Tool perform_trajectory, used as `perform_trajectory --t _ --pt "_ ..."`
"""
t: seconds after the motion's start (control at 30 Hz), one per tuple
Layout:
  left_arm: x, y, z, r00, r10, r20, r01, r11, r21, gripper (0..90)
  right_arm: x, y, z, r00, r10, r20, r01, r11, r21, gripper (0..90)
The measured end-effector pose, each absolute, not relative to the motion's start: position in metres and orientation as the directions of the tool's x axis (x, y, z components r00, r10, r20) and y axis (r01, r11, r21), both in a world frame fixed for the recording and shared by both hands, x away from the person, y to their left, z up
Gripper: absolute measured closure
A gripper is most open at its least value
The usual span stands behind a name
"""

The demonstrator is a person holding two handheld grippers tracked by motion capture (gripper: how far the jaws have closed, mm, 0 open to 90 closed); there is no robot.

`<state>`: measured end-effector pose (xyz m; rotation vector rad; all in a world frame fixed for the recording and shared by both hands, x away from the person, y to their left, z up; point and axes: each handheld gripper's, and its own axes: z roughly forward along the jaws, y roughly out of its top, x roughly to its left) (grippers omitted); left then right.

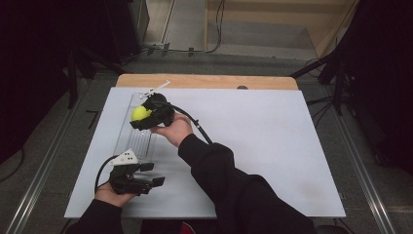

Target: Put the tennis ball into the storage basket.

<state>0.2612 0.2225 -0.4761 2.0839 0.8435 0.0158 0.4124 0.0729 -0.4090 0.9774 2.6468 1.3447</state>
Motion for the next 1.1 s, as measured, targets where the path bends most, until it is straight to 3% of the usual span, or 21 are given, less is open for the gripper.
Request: perform_trajectory --t 1.1 --pt "0.261 0.222 -0.476 0.773 0.566 -0.287 0.559 -0.392 0.731 25.3 0.409 0.099 -0.434 -0.808 0.545 0.225 0.521 0.482 0.704 23.7"
